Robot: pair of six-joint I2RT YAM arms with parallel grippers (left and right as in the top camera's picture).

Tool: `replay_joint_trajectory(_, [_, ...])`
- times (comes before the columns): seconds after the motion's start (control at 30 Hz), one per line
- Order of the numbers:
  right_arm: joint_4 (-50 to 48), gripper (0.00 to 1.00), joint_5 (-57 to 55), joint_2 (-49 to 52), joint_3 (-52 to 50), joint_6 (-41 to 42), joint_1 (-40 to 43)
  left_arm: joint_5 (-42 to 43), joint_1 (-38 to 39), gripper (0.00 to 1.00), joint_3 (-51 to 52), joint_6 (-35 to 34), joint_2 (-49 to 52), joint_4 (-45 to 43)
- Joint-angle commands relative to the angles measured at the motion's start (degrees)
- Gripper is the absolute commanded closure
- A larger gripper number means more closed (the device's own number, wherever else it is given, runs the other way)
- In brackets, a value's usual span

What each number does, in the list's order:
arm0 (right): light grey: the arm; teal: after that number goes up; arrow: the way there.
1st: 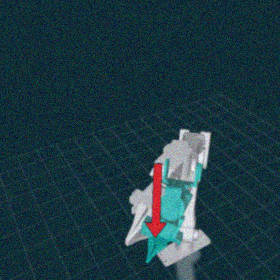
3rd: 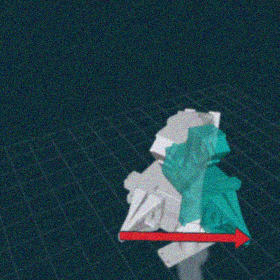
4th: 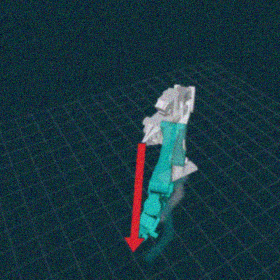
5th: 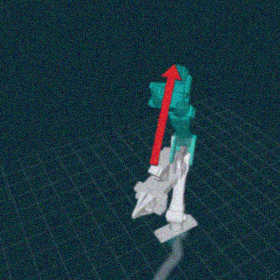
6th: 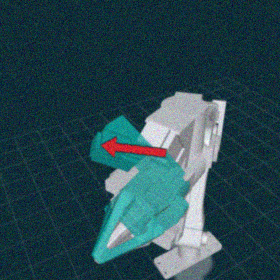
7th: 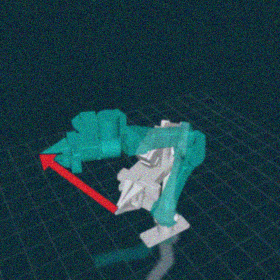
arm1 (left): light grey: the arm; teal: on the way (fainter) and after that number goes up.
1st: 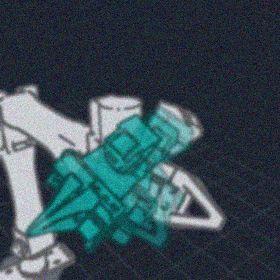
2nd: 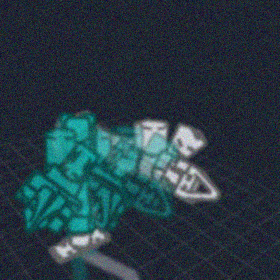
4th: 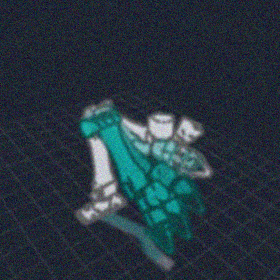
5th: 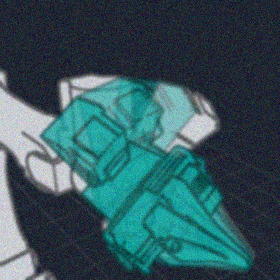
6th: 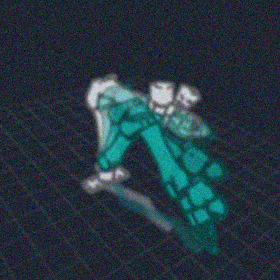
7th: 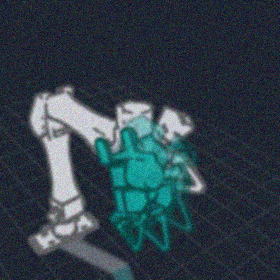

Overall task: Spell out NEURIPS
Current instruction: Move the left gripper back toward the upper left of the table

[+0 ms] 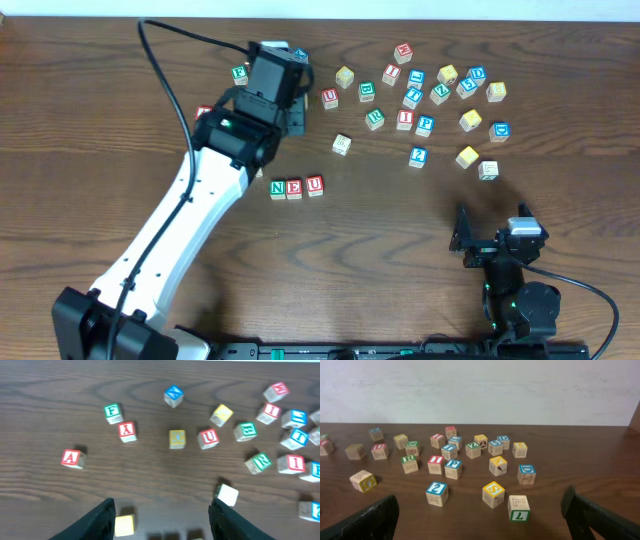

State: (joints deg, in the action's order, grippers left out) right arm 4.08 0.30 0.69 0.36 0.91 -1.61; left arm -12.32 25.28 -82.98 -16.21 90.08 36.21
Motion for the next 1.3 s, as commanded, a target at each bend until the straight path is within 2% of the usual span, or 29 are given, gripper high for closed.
replay_joint_trajectory(0.0, [0.3,0.01,0.1,-0.3,0.0,0.8,0.4,1.3,-0.3,0.41,-1.6,1.6,-1.0,0.4])
replay_joint_trajectory(0.23, [0.3,0.01,0.1,-0.3,0.0,0.8,0.4,2.0,-1.2,0.41,-1.6,2.2,-1.0,-1.6])
replay_joint_trajectory(0.43, [0.3,0.01,0.1,-0.3,0.0,0.8,0.4,-0.8,-3.5,0.28,-1.6,4.1,-1.0,-3.0])
replay_joint_trajectory(0.5, [0.3,0.01,0.1,-0.3,0.0,0.8,0.4,-0.8,-4.7,0.21,-1.6,4.6,-0.7,-3.0])
replay_joint_trajectory(0.7, [0.3,0.01,0.1,-0.3,0.0,0.8,0.4,-0.7,-10.0,0.18,-1.6,4.7,-0.2,-2.6])
replay_joint_trajectory(0.9, [0.3,0.01,0.1,-0.3,0.0,0.7,0.5,7.6,-13.2,0.18,-1.6,14.6,-0.2,-0.8])
replay_joint_trajectory(1.1, [0.3,0.01,0.1,-0.3,0.0,0.8,0.4,10.9,-15.8,0.18,-1.6,22.2,-0.2,2.5])
replay_joint_trajectory(1.27, [0.3,0.01,0.1,-0.3,0.0,0.8,0.4,12.8,-18.1,0.17,-1.6,24.6,-0.2,4.3])
